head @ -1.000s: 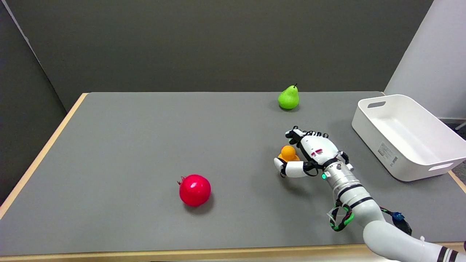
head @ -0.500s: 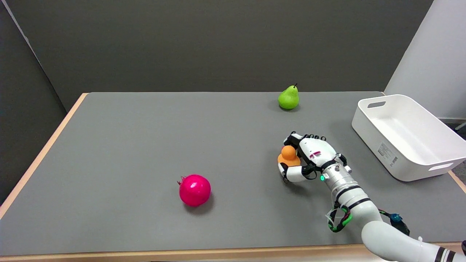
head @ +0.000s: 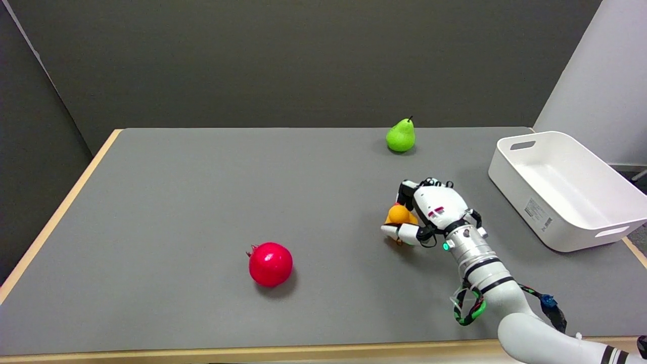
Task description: Pick up the yellow duck.
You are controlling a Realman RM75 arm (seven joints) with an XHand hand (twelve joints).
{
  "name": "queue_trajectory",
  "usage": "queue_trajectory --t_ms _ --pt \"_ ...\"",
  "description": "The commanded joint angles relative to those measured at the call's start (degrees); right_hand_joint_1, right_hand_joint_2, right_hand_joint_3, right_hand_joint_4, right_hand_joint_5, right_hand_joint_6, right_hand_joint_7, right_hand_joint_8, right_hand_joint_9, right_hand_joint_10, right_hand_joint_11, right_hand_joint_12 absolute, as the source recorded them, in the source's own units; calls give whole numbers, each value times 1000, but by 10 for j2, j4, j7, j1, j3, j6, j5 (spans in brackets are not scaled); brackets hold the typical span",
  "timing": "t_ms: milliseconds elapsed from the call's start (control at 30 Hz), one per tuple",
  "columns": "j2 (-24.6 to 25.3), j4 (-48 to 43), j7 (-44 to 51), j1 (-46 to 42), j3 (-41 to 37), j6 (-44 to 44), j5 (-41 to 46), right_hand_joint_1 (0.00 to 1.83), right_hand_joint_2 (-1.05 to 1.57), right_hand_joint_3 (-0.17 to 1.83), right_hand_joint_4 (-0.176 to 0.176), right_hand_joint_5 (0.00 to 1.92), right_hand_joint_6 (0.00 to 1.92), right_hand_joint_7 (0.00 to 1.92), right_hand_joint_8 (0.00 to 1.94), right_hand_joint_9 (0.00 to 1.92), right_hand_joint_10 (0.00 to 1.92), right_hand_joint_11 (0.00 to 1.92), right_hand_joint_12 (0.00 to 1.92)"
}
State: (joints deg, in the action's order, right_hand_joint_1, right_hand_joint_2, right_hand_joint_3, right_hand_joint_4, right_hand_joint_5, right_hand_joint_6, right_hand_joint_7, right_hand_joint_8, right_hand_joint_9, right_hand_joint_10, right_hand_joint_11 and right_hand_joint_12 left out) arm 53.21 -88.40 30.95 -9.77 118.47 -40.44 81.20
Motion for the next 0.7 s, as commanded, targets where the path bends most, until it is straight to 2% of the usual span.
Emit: queue_trajectory --t_ms 33,233,367,433,700 --pt "-42 -79 -1 -13 -101 -96 -166 1192 1164 241 -176 598 1363 801 1601 878 1704 478 1921" --pt "-83 -129 0 -31 -186 -98 -170 1193 1152 264 -176 604 1358 802 1605 880 1722 471 1921" --pt "-85 -147 4 -52 -247 -90 -170 1185 1200 193 -176 575 1380 783 1629 872 1724 476 1921" --pt "-84 -148 4 -64 -282 -85 -167 1177 1087 414 -176 658 1518 709 1559 878 1782 425 1921" --pt "-74 -140 6 -118 -422 -65 -122 1170 1110 393 -176 636 1540 689 1583 863 1818 353 1921"
